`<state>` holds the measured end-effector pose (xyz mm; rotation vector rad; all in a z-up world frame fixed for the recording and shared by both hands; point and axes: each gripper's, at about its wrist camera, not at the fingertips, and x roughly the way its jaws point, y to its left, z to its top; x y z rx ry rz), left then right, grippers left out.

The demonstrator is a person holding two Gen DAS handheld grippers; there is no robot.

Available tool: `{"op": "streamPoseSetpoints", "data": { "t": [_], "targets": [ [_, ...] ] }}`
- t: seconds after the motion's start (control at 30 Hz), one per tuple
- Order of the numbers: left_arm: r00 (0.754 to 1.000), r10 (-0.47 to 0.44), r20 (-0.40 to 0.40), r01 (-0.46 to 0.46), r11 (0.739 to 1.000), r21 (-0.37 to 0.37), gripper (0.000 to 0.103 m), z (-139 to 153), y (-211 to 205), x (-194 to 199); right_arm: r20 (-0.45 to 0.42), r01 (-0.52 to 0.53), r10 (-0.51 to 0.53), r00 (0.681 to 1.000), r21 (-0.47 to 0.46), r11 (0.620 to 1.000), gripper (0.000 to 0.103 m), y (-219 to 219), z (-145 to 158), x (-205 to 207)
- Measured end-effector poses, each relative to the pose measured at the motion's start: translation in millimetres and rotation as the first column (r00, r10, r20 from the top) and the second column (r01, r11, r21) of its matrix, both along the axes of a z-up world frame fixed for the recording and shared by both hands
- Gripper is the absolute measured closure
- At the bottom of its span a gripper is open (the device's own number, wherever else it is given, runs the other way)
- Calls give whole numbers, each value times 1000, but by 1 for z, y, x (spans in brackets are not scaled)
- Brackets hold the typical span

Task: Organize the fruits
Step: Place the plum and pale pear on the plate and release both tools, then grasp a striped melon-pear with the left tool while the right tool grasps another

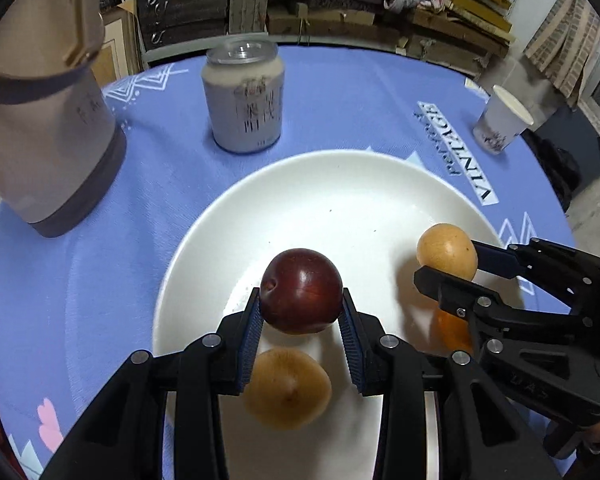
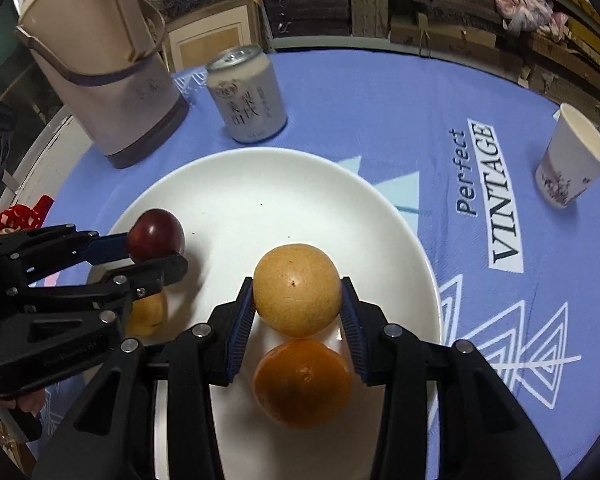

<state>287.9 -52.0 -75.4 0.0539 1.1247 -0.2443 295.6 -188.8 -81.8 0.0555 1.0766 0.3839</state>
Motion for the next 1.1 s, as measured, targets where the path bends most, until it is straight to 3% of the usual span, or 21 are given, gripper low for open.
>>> {"op": "streamPoseSetpoints", "data": {
  "t": [0.2, 0.33, 0.4, 0.5, 0.6, 0.97, 1.1],
  "targets": [
    [999, 35, -28, -35, 999, 0, 63, -7, 3, 1, 7, 13, -13, 1000, 1, 1000, 57, 3, 3, -3],
    [998, 53, 32, -53, 999, 2, 41, 15, 9, -13, 59, 10, -9, 998, -7, 1000, 54, 0, 25, -18],
    [996, 73, 58, -73, 997, -9, 39, 27, 15, -23, 89, 13, -12, 996, -4, 1000, 46, -6, 38, -32],
    [990, 125, 69, -122, 992, -40, 32, 42, 24, -47, 155, 28, -26, 988, -13, 1000, 23, -18, 57, -59],
    [987, 143, 78, -139, 989, -59, 29, 50, 28, -76, 185, 32, -27, 982, -28, 999, 14, -29, 69, -86],
    [994, 101, 28, -101, 995, -12, 22, 56, 31, -166, 80, -9, 11, 997, -18, 1000, 9, -51, 59, -198],
    [998, 64, -23, -64, 998, 29, 17, 41, 27, -199, 36, -63, 66, 997, -97, 993, 9, -41, 44, -233]
  ]
}}
